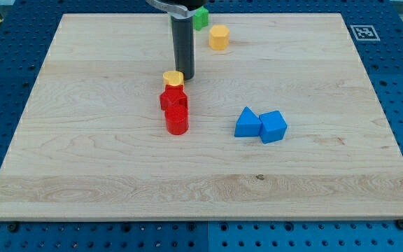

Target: Keep the yellow hexagon above the yellow heart

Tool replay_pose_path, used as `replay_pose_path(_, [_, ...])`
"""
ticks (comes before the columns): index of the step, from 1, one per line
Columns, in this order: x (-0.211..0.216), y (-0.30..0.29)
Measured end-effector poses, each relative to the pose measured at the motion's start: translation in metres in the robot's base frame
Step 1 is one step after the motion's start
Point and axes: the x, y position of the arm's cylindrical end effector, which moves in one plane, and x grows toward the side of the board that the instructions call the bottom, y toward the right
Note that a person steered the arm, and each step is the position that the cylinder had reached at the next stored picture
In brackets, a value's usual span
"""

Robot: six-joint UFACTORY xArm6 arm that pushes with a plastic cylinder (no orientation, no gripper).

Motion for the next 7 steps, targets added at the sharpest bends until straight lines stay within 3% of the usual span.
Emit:
replay_pose_path(1, [-0.032,0.025])
replay_pose_path(3, [-0.051,0.174])
replay_pose_path(4, [-0.093,0.196])
replay_pose_path(5, [-0.103,0.167])
replay_pose_path(7, [-0.103,0.032])
